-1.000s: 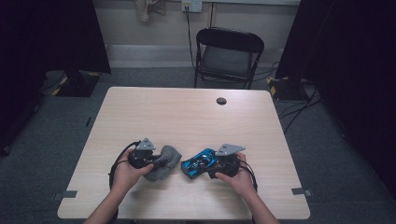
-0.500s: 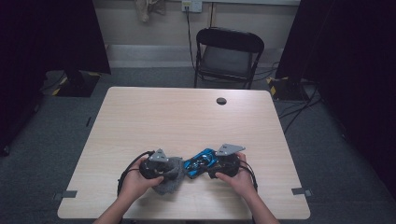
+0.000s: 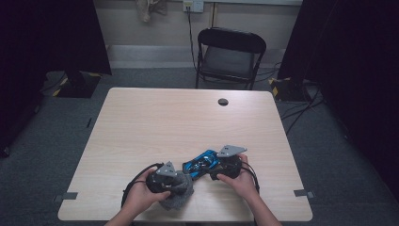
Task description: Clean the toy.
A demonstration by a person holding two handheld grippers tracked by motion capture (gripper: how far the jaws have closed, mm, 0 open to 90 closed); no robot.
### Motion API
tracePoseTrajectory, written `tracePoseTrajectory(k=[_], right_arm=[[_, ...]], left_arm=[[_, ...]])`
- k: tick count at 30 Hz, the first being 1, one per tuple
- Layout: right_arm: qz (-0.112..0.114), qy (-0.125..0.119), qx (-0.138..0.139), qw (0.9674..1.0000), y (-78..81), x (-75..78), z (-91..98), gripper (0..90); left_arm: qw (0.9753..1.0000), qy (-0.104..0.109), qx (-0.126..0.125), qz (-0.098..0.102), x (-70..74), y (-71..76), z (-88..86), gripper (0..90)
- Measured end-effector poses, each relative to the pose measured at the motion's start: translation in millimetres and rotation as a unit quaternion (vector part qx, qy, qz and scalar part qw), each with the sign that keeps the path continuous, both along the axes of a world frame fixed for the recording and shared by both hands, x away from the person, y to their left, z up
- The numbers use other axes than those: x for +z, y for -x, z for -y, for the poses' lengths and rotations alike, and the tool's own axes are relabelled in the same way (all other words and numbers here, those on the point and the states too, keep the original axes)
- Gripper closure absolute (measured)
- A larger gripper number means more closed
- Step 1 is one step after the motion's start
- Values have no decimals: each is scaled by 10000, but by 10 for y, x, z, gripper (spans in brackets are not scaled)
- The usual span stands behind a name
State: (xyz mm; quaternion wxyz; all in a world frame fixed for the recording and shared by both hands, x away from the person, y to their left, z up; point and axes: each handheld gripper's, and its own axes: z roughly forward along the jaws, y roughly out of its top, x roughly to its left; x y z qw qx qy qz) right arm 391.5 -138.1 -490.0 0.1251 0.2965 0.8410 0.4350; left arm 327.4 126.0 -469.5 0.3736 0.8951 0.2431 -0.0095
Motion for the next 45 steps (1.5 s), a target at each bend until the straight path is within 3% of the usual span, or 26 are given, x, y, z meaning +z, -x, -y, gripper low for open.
tracePoseTrajectory(k=[7, 9, 17, 24, 32, 45], right_arm=[[7, 7, 4, 10000, 0, -1, 0, 261], [6, 4, 1, 10000, 1, -1, 0, 261], [1, -3, 2, 10000, 1, -1, 0, 261], [18, -14, 7, 10000, 3, -5, 3, 261], [17, -18, 1, 10000, 6, -6, 1, 261], [16, -13, 0, 10000, 7, -5, -1, 261]], left_arm=[[9998, 89, -162, -21, 21, 53, 81, 722], [9997, 162, -162, -77, 26, 58, 74, 721], [9996, 267, -116, 12, 128, 99, -26, 721], [9984, 447, 333, 111, 203, 50, -345, 720], [9939, 487, 888, 443, 337, -135, -665, 718], [9870, 358, 1457, 571, 249, -610, -781, 709]])
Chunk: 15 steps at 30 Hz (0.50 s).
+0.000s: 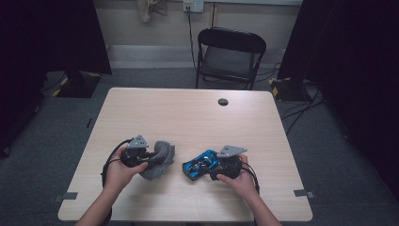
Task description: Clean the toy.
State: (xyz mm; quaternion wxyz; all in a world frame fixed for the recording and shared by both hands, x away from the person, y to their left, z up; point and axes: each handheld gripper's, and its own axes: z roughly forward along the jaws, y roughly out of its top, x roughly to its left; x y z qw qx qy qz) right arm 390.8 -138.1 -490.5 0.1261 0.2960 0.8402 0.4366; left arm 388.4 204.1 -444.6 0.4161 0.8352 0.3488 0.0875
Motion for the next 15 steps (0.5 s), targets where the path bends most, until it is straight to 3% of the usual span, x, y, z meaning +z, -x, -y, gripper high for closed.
tracePoseTrajectory(k=[1, 5, 15], right_arm=[[-1, 0, 0, 10000, 0, 0, 0, 261], [8, -3, 3, 10000, 0, -2, 2, 261], [13, -13, 8, 10000, 0, -4, 6, 261]], left_arm=[[9999, -71, 68, 65, -22, -57, -9, 710], [9997, -155, 187, 16, -87, -206, 3, 708], [9991, -83, 411, -30, -222, -488, 81, 697]])
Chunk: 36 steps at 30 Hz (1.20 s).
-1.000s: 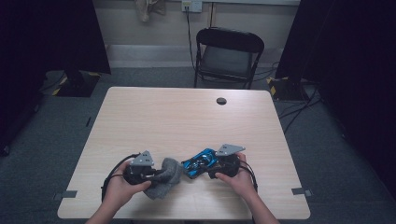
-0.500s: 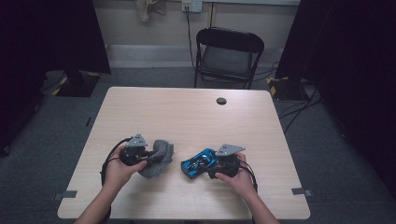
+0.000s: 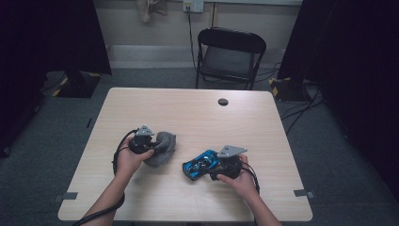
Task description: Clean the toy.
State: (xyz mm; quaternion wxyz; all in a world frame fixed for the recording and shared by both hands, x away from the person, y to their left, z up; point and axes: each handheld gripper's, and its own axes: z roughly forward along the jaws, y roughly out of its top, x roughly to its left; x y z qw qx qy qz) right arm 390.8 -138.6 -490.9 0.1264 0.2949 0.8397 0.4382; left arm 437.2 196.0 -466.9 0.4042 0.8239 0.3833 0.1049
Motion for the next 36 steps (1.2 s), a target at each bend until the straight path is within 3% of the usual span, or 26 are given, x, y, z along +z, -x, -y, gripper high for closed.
tracePoseTrajectory(k=[8, 18, 24, 30, 36], right_arm=[[2, 4, 4, 10000, -2, 1, 1, 262], [3, 3, 5, 10000, -2, 0, 1, 262], [5, 0, 3, 10000, 0, 0, 1, 262], [6, 7, 4, 10000, -1, 2, 0, 262], [-2, 4, 29, 10000, -9, 5, 6, 261]], left_arm=[[10000, -76, 47, -17, -59, -144, 48, 686], [9999, -85, 110, 6, -119, -173, 41, 642], [9997, -54, 246, -5, -82, -152, 40, 451], [9994, -229, 261, -19, -45, -117, 26, 278], [9993, -310, 213, 54, 32, -67, -11, 243]])
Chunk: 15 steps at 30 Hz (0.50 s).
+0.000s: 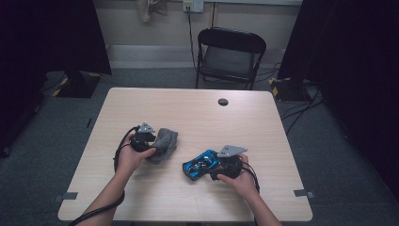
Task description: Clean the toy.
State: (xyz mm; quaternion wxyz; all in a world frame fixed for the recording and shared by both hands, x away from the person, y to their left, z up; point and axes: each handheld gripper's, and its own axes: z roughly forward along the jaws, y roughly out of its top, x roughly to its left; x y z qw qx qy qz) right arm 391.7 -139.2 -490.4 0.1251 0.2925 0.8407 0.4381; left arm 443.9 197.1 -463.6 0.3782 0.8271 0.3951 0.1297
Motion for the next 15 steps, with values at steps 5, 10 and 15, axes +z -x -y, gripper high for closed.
tracePoseTrajectory(k=[5, 10, 15], right_arm=[[-44, 50, -47, 10000, 2, 15, -24, 252], [-95, 97, -45, 9999, -10, 32, -25, 197], [-240, 110, -40, 9996, -26, 73, 9, 157]], left_arm=[[10000, -10, -16, 31, 43, 53, -61, 232], [10000, -3, 29, 20, 62, 117, -134, 225], [9999, -14, -35, 142, 98, 192, -170, 215]])
